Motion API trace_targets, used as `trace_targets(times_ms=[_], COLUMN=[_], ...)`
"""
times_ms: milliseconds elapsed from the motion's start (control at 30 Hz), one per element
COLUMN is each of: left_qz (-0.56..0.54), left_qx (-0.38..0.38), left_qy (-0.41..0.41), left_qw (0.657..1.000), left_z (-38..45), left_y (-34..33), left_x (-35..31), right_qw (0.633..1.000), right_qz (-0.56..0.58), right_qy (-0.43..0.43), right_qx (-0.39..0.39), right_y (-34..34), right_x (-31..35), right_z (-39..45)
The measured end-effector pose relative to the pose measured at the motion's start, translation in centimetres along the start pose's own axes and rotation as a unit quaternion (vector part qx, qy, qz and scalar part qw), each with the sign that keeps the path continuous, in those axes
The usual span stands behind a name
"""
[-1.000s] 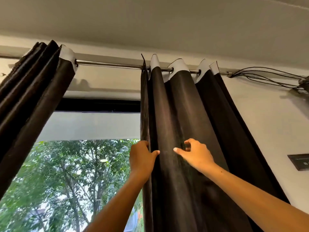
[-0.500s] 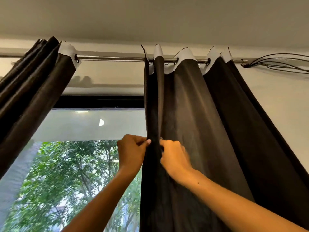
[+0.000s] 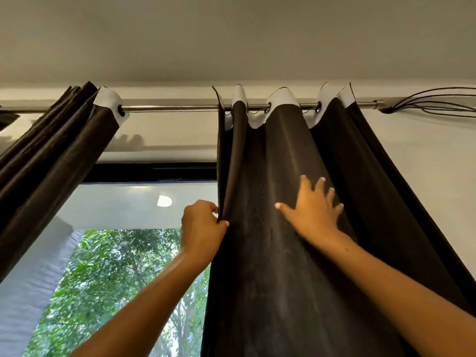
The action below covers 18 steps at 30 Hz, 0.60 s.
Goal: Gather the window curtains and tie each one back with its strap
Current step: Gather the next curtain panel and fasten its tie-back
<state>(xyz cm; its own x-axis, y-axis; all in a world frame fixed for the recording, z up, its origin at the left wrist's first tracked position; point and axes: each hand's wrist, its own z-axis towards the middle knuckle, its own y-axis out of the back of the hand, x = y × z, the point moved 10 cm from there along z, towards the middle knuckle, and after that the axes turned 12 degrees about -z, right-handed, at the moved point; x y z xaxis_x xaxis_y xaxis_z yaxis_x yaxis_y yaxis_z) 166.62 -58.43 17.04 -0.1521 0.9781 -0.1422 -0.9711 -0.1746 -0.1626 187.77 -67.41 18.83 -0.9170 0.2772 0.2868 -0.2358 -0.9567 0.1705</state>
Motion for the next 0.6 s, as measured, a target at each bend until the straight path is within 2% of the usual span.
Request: trace_targets(times_ms=[100, 233, 333, 600], left_qz=[0.018, 0.016, 0.016, -0.005], left_qx=[0.0, 0.002, 0.017, 0.037], left_qy=[-0.023, -0.031, -0.031, -0.006], left_qw=[1.0, 0.999, 0.999, 0.999], left_z=[-0.1, 0.0, 0.4, 3.0], left_y=[-0.7, -0.9, -0.5, 5.7], left_x=[-0.4, -0.3, 0.3, 4.7], right_qw=[0.989, 0.994, 0.997, 0.98], right_qz=[0.088, 0.079, 0.073, 0.091], right_qy=[-0.083, -0.073, -0.016, 0.165], right_qx=[0.083, -0.006, -0.018, 0.064], right_y=[-2.0, -0.9, -1.0, -1.8], right_x=[-2.9, -2.6, 0.5, 16.9], right_z=[2.4, 3.0, 2.4, 0.6])
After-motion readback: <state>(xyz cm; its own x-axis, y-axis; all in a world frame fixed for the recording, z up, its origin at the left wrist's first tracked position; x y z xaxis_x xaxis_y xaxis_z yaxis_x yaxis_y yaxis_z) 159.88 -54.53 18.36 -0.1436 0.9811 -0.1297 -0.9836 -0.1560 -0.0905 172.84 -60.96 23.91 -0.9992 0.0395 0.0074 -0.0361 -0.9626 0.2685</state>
